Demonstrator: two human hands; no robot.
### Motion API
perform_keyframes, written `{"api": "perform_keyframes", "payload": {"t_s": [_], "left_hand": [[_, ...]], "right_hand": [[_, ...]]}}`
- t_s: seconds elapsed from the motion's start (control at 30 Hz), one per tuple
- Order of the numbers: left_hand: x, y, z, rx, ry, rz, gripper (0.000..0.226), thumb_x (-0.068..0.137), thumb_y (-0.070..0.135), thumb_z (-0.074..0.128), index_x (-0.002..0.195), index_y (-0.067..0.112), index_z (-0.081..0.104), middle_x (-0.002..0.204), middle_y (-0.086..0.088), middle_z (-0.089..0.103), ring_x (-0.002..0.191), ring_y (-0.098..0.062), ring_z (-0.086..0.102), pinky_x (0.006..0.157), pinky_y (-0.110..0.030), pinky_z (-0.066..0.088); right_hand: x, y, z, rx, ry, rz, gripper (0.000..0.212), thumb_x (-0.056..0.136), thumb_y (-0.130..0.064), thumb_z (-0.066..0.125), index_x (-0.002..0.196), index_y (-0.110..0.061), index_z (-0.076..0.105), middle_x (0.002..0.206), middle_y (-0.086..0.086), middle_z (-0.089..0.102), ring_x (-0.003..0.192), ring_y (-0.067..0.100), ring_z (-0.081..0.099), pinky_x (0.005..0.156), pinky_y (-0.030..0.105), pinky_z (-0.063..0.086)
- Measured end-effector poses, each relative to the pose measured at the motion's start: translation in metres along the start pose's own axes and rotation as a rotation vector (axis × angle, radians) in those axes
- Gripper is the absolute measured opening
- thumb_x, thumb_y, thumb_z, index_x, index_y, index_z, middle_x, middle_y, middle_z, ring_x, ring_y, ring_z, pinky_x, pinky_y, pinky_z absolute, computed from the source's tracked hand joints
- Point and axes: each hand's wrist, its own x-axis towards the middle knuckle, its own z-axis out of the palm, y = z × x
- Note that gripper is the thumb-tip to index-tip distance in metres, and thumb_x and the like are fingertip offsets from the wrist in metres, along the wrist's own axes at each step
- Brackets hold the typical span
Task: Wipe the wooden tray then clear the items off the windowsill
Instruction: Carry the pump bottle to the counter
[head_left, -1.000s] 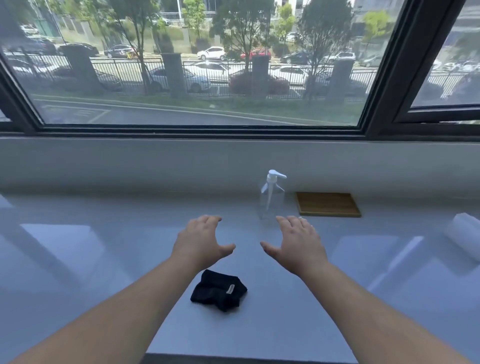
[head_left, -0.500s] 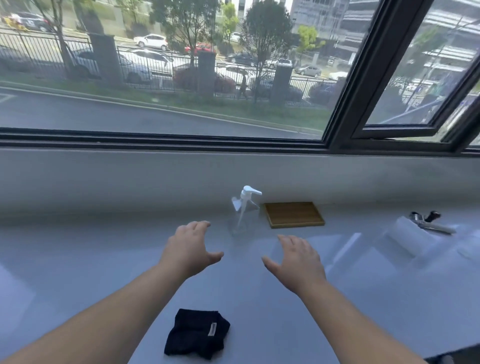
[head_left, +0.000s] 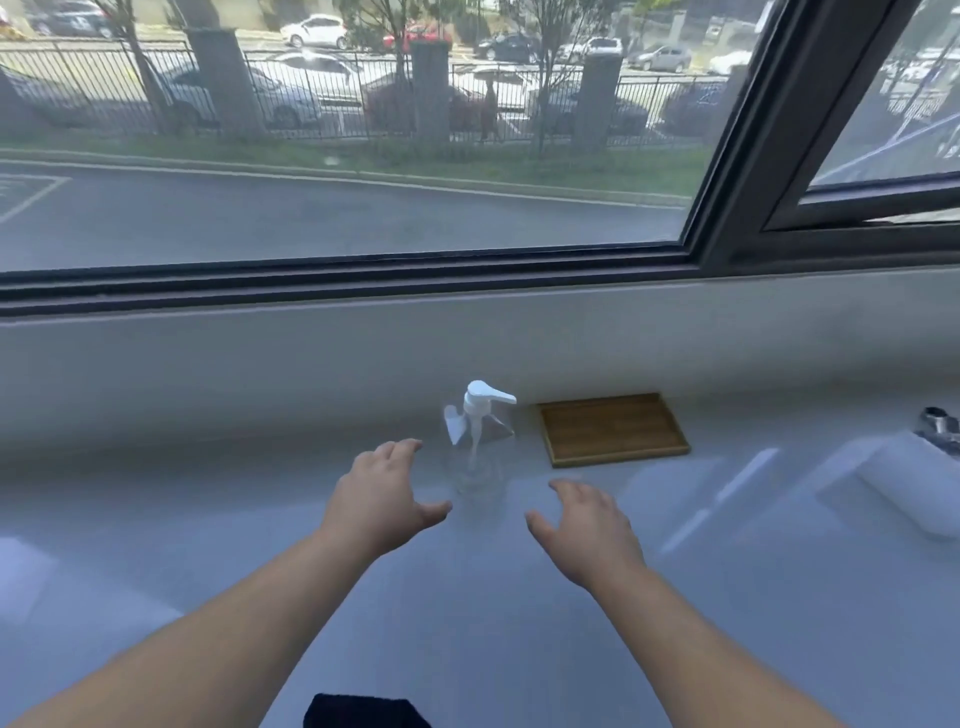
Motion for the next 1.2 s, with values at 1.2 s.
{"api": "perform_keyframes", "payload": {"t_s": [1.2], "left_hand": [[-0.097,-0.095,-0.058,-0.134,0.264,-0.446,0.109,0.052,0.069,0.08,0.145,0.049,0.026,0.132,0.01,0.043,0.104,-0.018,0.06,0.072,-0.033,0.047]], "right_hand": [[-0.024,-0.184,0.079,1.201,-0.826,0.198,0.052,0.097,-0.047,0.056,0.144,-0.024,0.052,0.152,0.011,0.048,0.125,0.035,0.058,0.097,0.047,0.05]]}}
